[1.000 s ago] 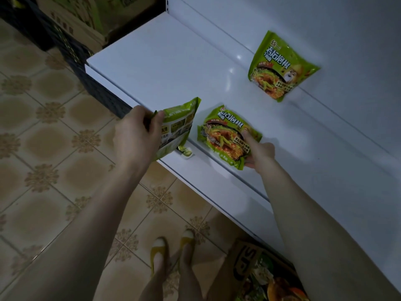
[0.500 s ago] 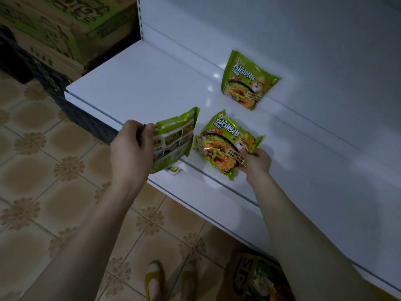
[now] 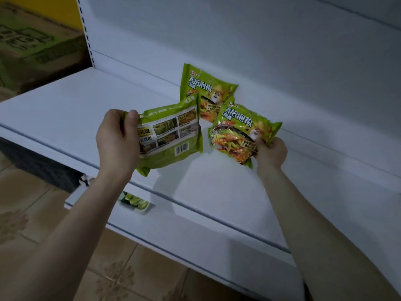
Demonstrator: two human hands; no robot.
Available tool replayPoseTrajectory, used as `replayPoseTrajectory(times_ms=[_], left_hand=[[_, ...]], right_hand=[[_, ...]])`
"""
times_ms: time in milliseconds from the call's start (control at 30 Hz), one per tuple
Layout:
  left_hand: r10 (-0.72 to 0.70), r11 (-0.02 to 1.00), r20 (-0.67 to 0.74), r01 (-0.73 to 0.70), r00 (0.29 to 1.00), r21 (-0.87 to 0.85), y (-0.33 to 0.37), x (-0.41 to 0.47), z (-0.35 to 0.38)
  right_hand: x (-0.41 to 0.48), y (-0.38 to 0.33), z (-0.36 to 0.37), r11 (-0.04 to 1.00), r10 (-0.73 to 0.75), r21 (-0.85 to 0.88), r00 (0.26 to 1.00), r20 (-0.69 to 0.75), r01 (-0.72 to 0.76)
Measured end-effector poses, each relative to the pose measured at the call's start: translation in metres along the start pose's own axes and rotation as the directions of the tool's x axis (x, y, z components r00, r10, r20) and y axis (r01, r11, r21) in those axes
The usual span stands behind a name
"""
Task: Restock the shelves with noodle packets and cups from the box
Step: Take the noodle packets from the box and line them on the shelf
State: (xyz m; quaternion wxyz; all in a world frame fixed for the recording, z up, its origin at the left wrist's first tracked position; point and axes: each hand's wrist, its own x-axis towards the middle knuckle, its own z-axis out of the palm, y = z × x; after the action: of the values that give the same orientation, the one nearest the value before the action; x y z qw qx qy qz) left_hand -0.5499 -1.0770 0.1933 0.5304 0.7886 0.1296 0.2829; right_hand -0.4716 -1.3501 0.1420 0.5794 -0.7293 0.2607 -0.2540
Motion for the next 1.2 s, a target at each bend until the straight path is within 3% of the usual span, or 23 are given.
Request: replayPoseTrajectory(times_ms=[200, 467, 800, 967, 1200], left_hand=[[0.030, 0.999, 0.016, -0.030, 0.999, -0.041, -0.018, 0.000, 0.040], [0.057, 0.998, -0.002, -0.057, 0.998, -0.015, -0.027, 0.001, 0.061], [0.042, 0.999, -0.012, -0.042, 0.999, 0.021, -0.026, 0.011, 0.068], [0.020, 1.000, 0.001, -0.020, 1.000, -0.004, -0.026, 0.013, 0.071], [0.016, 1.000, 0.017, -0.016, 1.000, 0.004, -0.023, 0.013, 0.076]], right_hand=[[0.042, 0.021, 0.009, 0.986, -0.163, -0.051, 0.982, -0.094, 0.159], [0.079, 0.025, 0.033, 0.969, -0.245, -0.063, 0.959, -0.142, 0.238], [0.101, 0.031, 0.047, 0.969, -0.245, -0.056, 0.961, -0.129, 0.240], [0.107, 0.033, 0.044, 0.975, -0.223, -0.038, 0.957, -0.188, 0.219], [0.113, 0.024, 0.045, 0.971, -0.199, -0.151, 0.978, -0.070, 0.186]])
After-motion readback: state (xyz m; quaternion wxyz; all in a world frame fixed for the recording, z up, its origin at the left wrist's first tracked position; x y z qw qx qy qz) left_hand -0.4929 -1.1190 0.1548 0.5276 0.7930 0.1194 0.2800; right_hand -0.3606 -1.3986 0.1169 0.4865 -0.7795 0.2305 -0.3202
